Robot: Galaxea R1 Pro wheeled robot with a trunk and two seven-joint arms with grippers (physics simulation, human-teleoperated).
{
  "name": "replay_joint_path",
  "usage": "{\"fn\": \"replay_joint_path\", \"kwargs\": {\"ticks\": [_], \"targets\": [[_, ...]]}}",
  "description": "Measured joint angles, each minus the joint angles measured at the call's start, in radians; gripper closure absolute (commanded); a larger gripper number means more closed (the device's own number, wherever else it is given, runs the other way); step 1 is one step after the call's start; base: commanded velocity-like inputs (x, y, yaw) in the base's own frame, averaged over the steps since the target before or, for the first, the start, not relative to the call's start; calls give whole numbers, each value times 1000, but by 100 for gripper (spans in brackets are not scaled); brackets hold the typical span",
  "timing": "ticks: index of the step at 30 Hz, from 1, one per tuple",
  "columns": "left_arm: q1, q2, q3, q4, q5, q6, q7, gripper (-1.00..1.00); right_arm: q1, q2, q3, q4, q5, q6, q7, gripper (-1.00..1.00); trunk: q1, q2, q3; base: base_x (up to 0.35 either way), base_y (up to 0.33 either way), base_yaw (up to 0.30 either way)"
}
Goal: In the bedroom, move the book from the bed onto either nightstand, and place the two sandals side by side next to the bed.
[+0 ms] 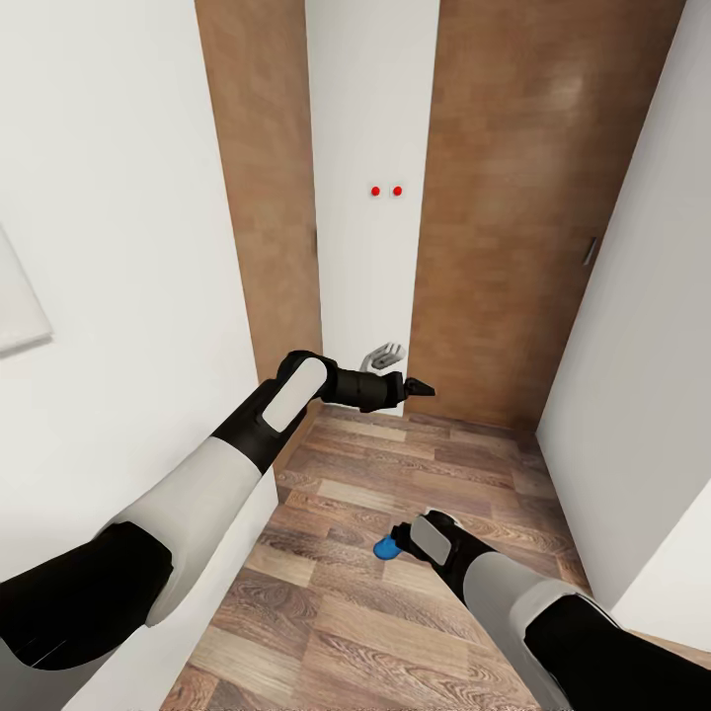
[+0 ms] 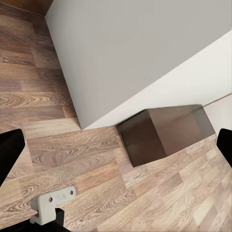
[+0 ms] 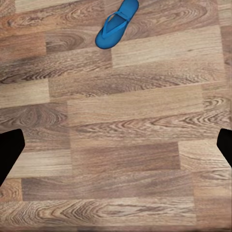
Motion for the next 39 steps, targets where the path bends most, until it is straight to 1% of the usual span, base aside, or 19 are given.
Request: {"fn": "replay_joint_path", "kwargs": {"ticks": [12, 39], "targets": [[0, 0, 0, 0, 0, 0, 0, -100, -5, 0, 0, -2, 7, 21, -4, -100, 46, -84, -57, 0, 0, 0], [0, 0, 0, 0, 0, 0, 0, -100, -5, 1, 0, -4, 9, 17, 4, -100, 150, -273, -185, 0, 0, 0]]}}
